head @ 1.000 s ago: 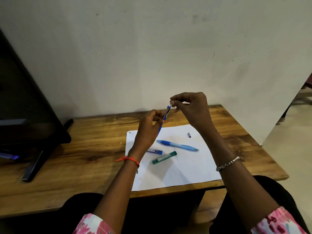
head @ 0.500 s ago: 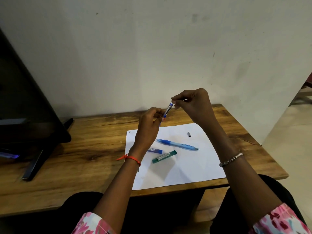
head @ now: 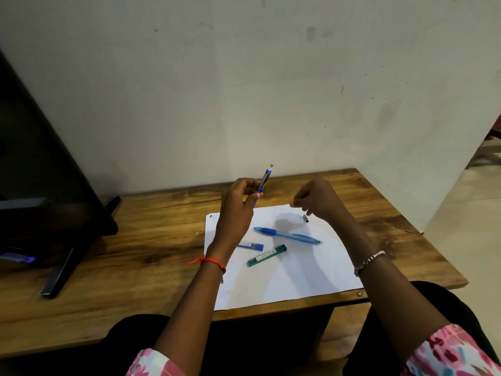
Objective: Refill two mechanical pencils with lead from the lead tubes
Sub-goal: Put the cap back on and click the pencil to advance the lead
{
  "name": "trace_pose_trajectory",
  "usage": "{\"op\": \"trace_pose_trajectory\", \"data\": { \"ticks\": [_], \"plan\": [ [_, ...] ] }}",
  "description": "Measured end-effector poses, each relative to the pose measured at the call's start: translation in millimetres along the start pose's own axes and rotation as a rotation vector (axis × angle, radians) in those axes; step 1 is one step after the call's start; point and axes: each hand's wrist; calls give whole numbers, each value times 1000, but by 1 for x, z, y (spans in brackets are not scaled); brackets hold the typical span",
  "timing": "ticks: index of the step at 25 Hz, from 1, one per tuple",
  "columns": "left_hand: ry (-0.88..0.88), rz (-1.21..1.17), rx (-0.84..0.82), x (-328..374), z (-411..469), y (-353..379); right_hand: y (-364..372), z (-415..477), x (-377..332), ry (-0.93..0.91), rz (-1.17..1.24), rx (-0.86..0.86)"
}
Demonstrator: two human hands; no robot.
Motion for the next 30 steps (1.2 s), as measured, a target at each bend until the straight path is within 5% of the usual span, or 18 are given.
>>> {"op": "trace_pose_trajectory", "data": {
  "ticks": [4, 8, 14, 17, 30],
  "plan": [
    [-3, -18, -3, 0, 1, -1, 14, 4, 8, 91, -286, -91],
    [-34, -44, -16, 2, 2, -2, 16, 7, 12, 93, -264, -87],
    [-32, -40, -29, 5, 2, -2, -17, -10, -26, -190, 609, 234],
    [-32, -22, -38, 5, 2, -1, -30, -18, -50, -358, 808, 326],
    [-34, 31, -44, 6, 0, -1, -13, -21, -60, -426, 587, 338]
  ]
}}
Point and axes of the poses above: each hand's wrist, its own z-axis towards the middle knuckle, its own y-axis out of the palm, x = y × z, and after that the axes turned 1 degree about -y, right-handed
